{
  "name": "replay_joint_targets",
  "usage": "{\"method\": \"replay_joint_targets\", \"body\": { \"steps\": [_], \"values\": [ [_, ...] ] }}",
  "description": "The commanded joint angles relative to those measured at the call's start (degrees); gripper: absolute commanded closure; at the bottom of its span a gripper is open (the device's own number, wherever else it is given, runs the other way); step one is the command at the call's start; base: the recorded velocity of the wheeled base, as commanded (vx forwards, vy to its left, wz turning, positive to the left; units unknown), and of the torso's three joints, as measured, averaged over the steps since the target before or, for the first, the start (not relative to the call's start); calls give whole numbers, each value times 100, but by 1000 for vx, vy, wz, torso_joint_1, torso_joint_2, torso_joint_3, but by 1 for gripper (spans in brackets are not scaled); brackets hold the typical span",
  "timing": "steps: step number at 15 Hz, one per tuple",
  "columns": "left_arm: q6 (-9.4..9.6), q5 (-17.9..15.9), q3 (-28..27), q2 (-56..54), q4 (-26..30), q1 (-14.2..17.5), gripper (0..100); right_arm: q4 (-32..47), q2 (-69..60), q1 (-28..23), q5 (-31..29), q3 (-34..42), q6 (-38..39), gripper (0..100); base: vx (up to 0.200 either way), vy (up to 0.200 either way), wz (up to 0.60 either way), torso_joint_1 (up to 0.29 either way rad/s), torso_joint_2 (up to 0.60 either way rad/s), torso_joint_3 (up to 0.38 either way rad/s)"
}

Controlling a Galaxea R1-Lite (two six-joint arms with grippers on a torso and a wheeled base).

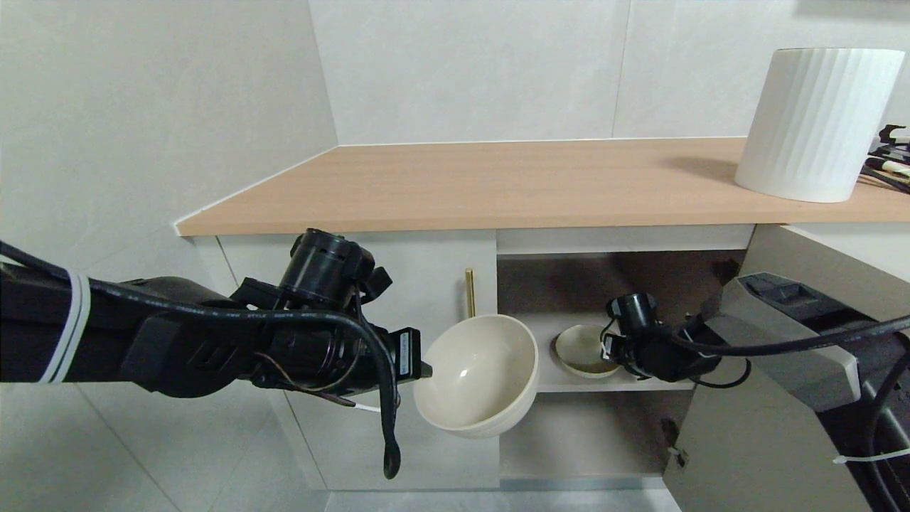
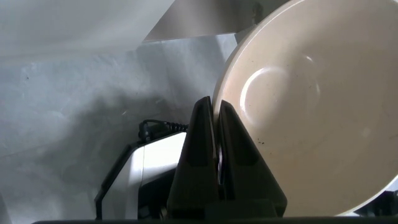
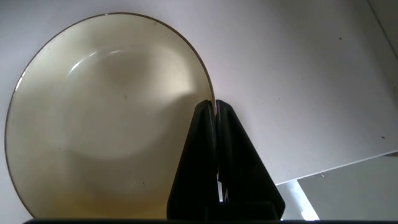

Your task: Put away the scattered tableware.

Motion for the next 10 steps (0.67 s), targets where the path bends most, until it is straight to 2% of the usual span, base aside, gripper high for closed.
{"method": "replay_joint_targets", "body": {
  "steps": [1,2,3,8,10],
  "values": [
    [-1,-3,-2,4,2,1,100,-12,8,5,-1,-7,-2,100,0,0,0,0,0,0],
    [-1,6,-2,12,2,-8,100,-12,8,5,8,-7,-2,100,0,0,0,0,0,0],
    [-1,6,-2,21,2,-26,100,-12,16,5,8,-42,-2,0,0,0,0,0,0,0],
    [-1,6,-2,30,-16,-43,100,23,-168,14,-1,63,113,0,0,0,0,0,0,0],
    [8,41,-55,162,-16,-149,100,32,-819,84,52,722,122,0,0,0,0,0,0,0]
  ]
}}
